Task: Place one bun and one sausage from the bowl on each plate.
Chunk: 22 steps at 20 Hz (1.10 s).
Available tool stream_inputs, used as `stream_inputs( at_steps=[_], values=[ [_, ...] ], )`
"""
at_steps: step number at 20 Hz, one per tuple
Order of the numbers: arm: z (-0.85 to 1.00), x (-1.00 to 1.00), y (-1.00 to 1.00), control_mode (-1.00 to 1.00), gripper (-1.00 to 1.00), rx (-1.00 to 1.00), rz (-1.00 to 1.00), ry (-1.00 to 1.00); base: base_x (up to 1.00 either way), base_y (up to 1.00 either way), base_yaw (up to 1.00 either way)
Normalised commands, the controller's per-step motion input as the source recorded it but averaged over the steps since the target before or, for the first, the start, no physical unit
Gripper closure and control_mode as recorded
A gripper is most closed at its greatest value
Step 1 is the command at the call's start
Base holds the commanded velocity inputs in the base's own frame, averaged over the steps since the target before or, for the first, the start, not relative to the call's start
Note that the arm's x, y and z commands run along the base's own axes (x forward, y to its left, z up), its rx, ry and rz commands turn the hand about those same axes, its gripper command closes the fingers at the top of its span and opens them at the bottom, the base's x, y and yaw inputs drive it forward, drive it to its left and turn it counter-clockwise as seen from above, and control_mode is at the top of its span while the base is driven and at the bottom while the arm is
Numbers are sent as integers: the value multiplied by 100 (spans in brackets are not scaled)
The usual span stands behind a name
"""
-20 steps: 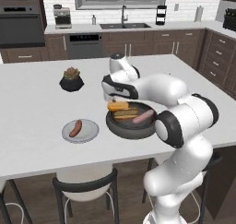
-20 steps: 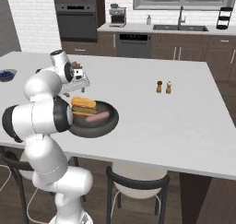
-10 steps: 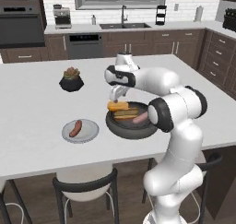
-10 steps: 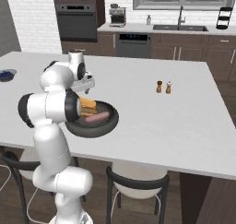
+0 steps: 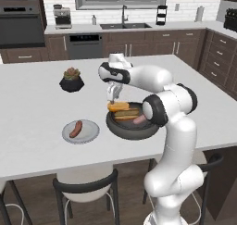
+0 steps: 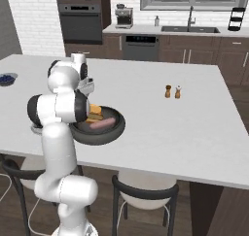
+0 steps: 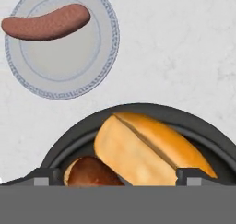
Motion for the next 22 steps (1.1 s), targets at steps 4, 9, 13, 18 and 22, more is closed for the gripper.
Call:
stream_inputs(
  at_steps=[4, 9, 13, 18, 22],
  values=[
    [-19, -7, 18, -100, -100, -2, 17, 2, 0, 0, 0],
    [-13, -3, 2, -100, -100, -5, 15, 0, 0, 0, 0],
    [-16, -8, 0, -100, -100, -4, 14, 0, 0, 0, 0],
    [-18, 0, 0, -100, -100, -1, 16, 0, 0, 0, 0],
    [-21, 0, -6, -100, -100, 0, 16, -3, 0, 0, 0]
  ],
)
